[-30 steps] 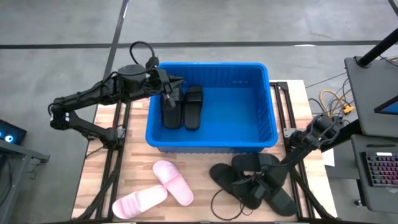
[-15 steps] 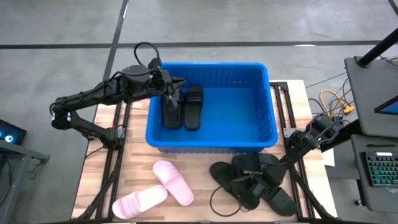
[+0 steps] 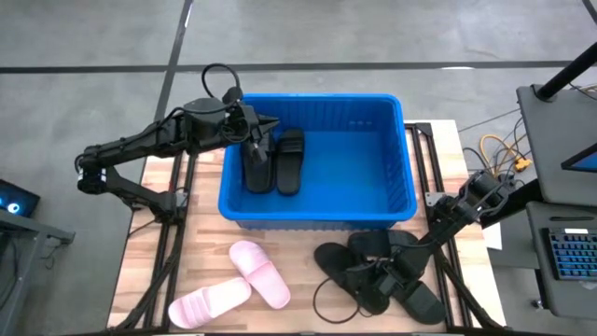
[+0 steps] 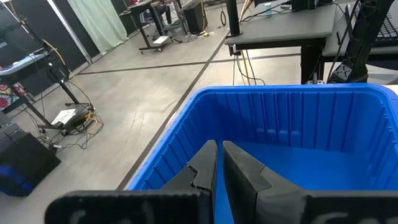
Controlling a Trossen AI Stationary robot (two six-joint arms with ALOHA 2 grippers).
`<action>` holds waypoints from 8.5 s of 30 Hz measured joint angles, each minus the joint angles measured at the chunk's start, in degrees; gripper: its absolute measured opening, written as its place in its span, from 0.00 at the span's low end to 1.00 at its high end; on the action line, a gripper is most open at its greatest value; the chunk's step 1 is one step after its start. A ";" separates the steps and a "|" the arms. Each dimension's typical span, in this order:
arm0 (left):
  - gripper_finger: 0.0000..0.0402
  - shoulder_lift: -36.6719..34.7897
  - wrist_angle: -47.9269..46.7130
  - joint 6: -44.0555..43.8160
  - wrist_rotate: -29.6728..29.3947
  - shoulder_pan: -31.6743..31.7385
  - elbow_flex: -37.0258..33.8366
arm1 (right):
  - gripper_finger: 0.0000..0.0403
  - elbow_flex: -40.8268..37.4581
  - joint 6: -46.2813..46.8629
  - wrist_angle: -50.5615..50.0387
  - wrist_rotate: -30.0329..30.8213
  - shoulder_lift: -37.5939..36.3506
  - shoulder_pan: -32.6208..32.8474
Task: Pick and place slides into bin
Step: Put the black slide into the blue bin
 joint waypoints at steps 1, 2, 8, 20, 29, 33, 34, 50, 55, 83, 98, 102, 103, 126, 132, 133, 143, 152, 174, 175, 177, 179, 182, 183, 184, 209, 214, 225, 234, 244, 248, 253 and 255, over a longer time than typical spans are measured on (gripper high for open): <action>0.03 0.00 0.00 0.00 0.00 -0.01 0.00 | 0.28 0.00 0.53 0.02 0.00 0.00 0.00; 0.03 0.00 0.00 0.00 0.00 0.00 0.00 | 0.26 0.00 0.88 0.04 0.01 -0.01 0.00; 0.03 0.00 -0.02 0.00 0.00 0.00 0.00 | 0.15 0.02 1.36 0.00 0.09 -0.02 -0.02; 0.03 0.00 0.04 -0.07 0.00 -0.01 0.00 | 0.03 0.02 0.12 -0.95 1.96 -3.10 -0.67; 0.03 0.00 0.07 -0.02 0.00 -0.01 0.00 | 0.03 0.02 0.38 -0.94 3.08 -11.06 -2.64; 0.03 0.00 0.17 0.00 0.00 -0.02 0.00 | 0.03 0.02 1.74 -0.76 2.87 -15.58 -3.93; 0.03 0.00 0.17 0.00 0.00 -0.02 0.00 | 0.03 0.02 2.60 -0.83 2.83 -16.64 -4.34; 0.03 -0.11 0.17 0.02 0.01 -0.02 0.00 | 0.03 0.02 20.56 0.55 3.59 -32.19 -7.43; 0.03 -0.11 0.19 0.02 0.02 -0.02 0.00 | 0.03 0.02 20.88 6.86 3.52 -36.09 -7.41; 0.03 -0.11 0.48 -0.02 0.00 -0.02 0.00 | 0.03 0.02 -5.02 51.06 -0.26 -43.89 -7.39; 0.03 -0.11 0.34 -0.04 0.01 -0.01 0.00 | 0.03 0.04 -50.76 76.12 -25.46 -40.76 -7.28; 0.03 -0.11 0.28 -0.04 0.02 0.00 0.00 | 0.03 0.04 -60.45 79.33 -30.18 -40.13 -7.28; 0.03 -0.11 0.28 -0.04 0.00 0.00 0.00 | 0.03 0.04 -61.34 79.73 -30.24 -40.13 -7.28; 0.03 -0.11 0.37 0.00 0.02 -0.02 0.00 | 0.03 0.07 -61.23 79.01 -29.61 -40.61 -7.28; 0.03 -0.24 0.02 0.02 0.00 -0.02 -0.02 | 0.03 0.07 -61.31 77.97 -21.38 -40.61 -7.28; 0.03 -0.35 0.04 0.02 0.02 -0.02 -0.02 | 0.03 0.07 -61.50 77.36 -19.06 -40.63 -7.28; 0.03 -3.97 0.07 0.02 2.09 -0.02 -0.04 | 0.03 0.07 -64.47 72.72 0.82 -40.45 -7.44; 0.03 -8.70 -4.92 0.05 7.20 -0.04 -0.30 | 0.03 0.07 -67.20 71.13 10.79 -40.11 -8.68; 0.03 -27.75 -1.90 -5.90 9.81 0.00 -15.21 | 0.03 0.07 -60.20 58.77 16.86 -36.44 -28.68; 0.03 -27.91 -1.99 -6.61 9.67 0.00 -15.44 | 0.03 0.07 -59.64 58.50 16.70 -36.42 -29.39; 0.03 -28.27 -2.41 -7.48 9.06 0.00 -16.16 | 0.03 0.12 -58.12 57.33 16.51 -36.17 -30.43; 0.03 -28.95 -2.48 -7.56 8.22 0.00 -16.98 | 0.03 1.81 -56.57 54.56 16.69 -35.20 -30.75; 0.03 -30.10 -2.53 -7.54 6.48 0.00 -17.58 | 0.03 7.37 -54.75 46.73 16.69 -32.79 -30.69; 0.03 -30.41 -2.51 -7.54 5.57 0.00 -17.71 | 0.03 9.80 -53.91 42.96 16.83 -31.70 -30.81; 0.03 -30.67 -2.59 -7.54 4.56 0.00 -17.80 | 0.03 12.25 -53.01 38.48 17.43 -30.47 -31.06; 0.03 -38.77 -2.59 -7.41 0.17 -0.02 -22.69 | 0.03 51.86 -39.35 -5.54 21.40 -1.97 -41.46; 0.03 -39.15 -2.13 -7.46 0.17 -0.02 -22.61 | 0.03 60.21 -38.63 -12.53 21.37 3.59 -43.48; 0.03 -39.96 -2.38 -7.52 0.20 -0.02 -22.71 | 0.03 74.81 -37.10 -27.10 16.73 13.14 -49.78; 0.03 -39.62 -2.39 -7.52 0.17 -0.02 -22.83 | 0.03 78.90 -30.97 -36.21 15.13 19.20 -51.04; 0.03 -39.53 -2.78 -7.52 0.02 -0.02 -23.39 | 0.03 78.78 -23.64 -41.54 8.11 22.18 -50.96; 0.03 -39.90 -2.73 -7.52 0.01 0.00 -23.55 | 0.03 78.71 -23.55 -42.23 7.79 22.86 -51.01; 0.03 -40.09 -2.69 -7.52 0.02 -0.02 -23.59 | 0.03 78.36 -23.79 -42.98 7.65 24.52 -51.06; 0.03 -40.11 -2.64 -7.50 0.00 -0.02 -23.61 | 0.03 78.34 -25.10 -42.95 7.63 25.64 -51.19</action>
